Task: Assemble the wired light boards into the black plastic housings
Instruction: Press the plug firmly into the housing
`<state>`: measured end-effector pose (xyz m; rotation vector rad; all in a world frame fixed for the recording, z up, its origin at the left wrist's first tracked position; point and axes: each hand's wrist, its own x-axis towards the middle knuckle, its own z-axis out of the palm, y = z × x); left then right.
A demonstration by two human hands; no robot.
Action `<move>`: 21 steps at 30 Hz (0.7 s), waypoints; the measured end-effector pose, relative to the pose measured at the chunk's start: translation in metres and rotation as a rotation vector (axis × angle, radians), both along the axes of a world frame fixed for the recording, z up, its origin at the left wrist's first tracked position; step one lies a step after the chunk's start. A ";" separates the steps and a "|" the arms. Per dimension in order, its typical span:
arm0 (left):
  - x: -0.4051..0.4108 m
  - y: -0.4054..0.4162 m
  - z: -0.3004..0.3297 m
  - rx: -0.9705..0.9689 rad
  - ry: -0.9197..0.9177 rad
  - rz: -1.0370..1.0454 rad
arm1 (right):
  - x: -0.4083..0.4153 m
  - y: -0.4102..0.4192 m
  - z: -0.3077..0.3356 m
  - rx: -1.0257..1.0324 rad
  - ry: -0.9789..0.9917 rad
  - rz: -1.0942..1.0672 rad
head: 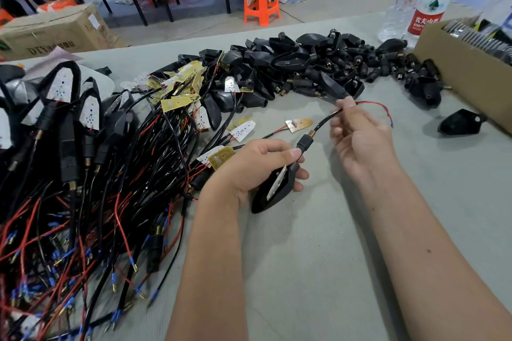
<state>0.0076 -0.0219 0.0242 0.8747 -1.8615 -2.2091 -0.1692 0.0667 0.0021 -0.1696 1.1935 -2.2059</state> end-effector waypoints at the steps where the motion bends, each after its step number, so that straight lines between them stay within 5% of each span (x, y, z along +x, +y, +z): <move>1: -0.001 0.000 0.000 -0.014 0.013 0.025 | 0.002 0.000 0.000 0.072 0.060 0.092; 5: -0.005 0.001 -0.002 -0.038 0.070 0.155 | 0.014 0.000 0.000 0.217 0.309 0.405; 13: 0.009 -0.009 -0.001 -0.023 0.074 0.196 | 0.009 0.000 0.000 0.152 0.244 0.185; 21: 0.007 -0.011 -0.003 -0.199 0.138 0.328 | 0.015 -0.002 0.001 0.087 0.229 0.196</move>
